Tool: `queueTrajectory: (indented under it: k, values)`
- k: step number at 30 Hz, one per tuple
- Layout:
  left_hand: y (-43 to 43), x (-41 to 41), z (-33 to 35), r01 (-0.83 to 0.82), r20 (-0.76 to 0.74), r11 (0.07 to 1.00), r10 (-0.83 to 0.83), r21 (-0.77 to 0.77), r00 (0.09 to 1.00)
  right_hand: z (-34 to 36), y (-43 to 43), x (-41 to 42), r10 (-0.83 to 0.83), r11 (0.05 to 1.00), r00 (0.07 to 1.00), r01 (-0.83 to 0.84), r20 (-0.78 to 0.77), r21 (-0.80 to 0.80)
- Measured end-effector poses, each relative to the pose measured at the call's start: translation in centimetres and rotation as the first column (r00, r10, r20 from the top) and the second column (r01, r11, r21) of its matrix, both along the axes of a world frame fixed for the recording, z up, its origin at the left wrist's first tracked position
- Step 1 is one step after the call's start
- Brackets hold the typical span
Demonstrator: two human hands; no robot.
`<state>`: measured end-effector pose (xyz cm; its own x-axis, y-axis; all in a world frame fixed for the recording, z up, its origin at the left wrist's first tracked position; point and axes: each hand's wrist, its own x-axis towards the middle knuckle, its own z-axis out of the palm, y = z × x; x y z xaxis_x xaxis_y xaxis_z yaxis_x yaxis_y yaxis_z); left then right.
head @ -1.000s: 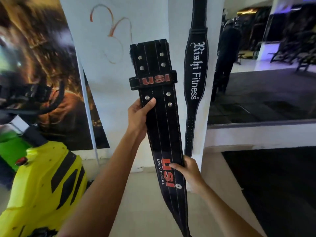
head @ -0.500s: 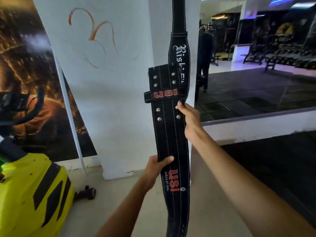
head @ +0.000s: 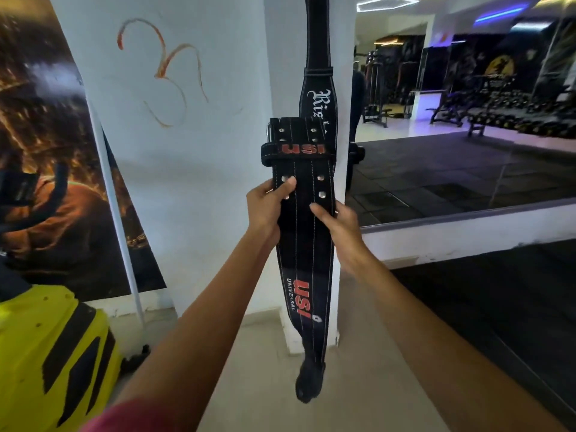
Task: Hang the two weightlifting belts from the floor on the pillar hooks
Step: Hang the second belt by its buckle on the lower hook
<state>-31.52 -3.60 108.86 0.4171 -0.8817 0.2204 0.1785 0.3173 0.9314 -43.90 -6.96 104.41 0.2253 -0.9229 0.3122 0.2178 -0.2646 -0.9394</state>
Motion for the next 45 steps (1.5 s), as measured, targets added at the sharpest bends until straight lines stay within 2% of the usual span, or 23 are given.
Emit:
queueTrajectory:
  k: [5,7,9,11,12,14,17,19,22,25,27,29,31,34,35,39,41,43,45]
  values:
    - [-1.0,-0.2,2.0,-0.012,-0.115,1.000,0.011,-0.003,0.993,-8.2,1.6,-2.1,-0.043,0.996,0.991,0.053,-0.127,0.077]
    - [-1.0,-0.3,2.3,-0.003,-0.099,1.000,0.002,-0.009,0.995,-11.0,2.1,-3.3,-0.022,0.990,0.968,0.055,-0.249,0.127]
    - [-1.0,-0.3,2.4,0.004,-0.081,1.000,-0.007,-0.030,0.997,-12.3,2.7,-4.4,0.114,0.976,0.899,-0.021,-0.422,0.218]
    - [-1.1,-0.2,2.5,0.008,-0.068,0.999,-0.011,-0.053,0.998,-11.3,2.7,-4.9,0.282,0.937,0.833,-0.133,-0.477,0.322]
    - [-1.1,-0.1,2.5,0.006,-0.062,0.998,-0.009,-0.058,0.998,-9.9,2.5,-4.7,0.306,0.931,0.834,-0.161,-0.460,0.327]
    - [-1.0,0.2,2.2,0.010,-0.049,0.998,-0.013,-0.058,0.999,-5.7,1.9,-3.7,0.248,0.951,0.895,-0.154,-0.369,0.267]
    - [-0.5,0.1,0.7,0.071,-0.014,0.996,-0.072,-0.050,0.997,0.9,-0.1,-1.5,0.109,0.982,0.990,-0.093,-0.091,0.162]
    - [-0.2,0.0,-0.8,0.111,0.005,0.994,-0.111,-0.023,0.994,3.5,-1.1,-0.3,0.020,0.992,1.000,-0.020,0.001,0.124]
    - [0.2,0.4,-3.1,0.175,0.003,0.984,-0.175,0.014,0.985,2.9,-1.7,0.6,-0.116,0.975,0.991,0.101,0.066,0.199]
    - [1.7,0.4,-6.9,0.239,0.058,0.967,-0.244,0.092,0.968,1.9,-1.7,0.9,-0.131,0.968,0.989,0.111,0.076,0.226]
    - [3.2,0.1,-10.5,0.277,0.147,0.926,-0.320,0.255,0.936,2.1,-2.0,0.7,-0.141,0.970,0.985,0.118,0.095,0.213]
    - [3.8,0.4,-12.4,0.342,0.159,0.866,-0.420,0.366,0.894,2.5,-2.1,0.6,-0.134,0.974,0.984,0.110,0.115,0.199]
    - [3.0,1.5,-10.9,0.367,0.152,0.869,-0.434,0.333,0.888,2.4,-2.4,0.6,-0.113,0.975,0.987,0.087,0.117,0.205]
    - [1.0,2.8,-4.4,0.383,-0.070,0.915,-0.377,0.127,0.924,1.9,-2.3,0.5,-0.055,0.984,0.991,0.033,0.119,0.176]
    - [0.3,3.1,-2.3,0.360,-0.101,0.929,-0.351,0.083,0.931,1.6,-2.0,0.5,-0.030,0.987,0.993,0.011,0.113,0.163]
    - [-0.5,2.7,2.6,0.142,0.114,0.979,-0.159,0.148,0.981,0.1,-0.6,0.5,0.106,0.986,0.994,-0.106,0.005,0.130]
    - [-0.4,2.3,2.3,0.069,0.106,0.987,-0.085,0.142,0.991,0.2,-0.4,-0.2,0.147,0.981,0.989,-0.147,0.012,0.129]
    - [-0.3,1.9,1.5,0.082,0.061,0.992,-0.088,0.094,0.994,1.1,-0.5,-1.3,0.202,0.965,0.979,-0.205,0.034,0.164]
    - [-0.1,1.6,1.0,0.103,0.042,0.993,-0.106,0.060,0.994,2.3,-0.4,-2.4,0.156,0.968,0.988,-0.150,-0.017,0.201]
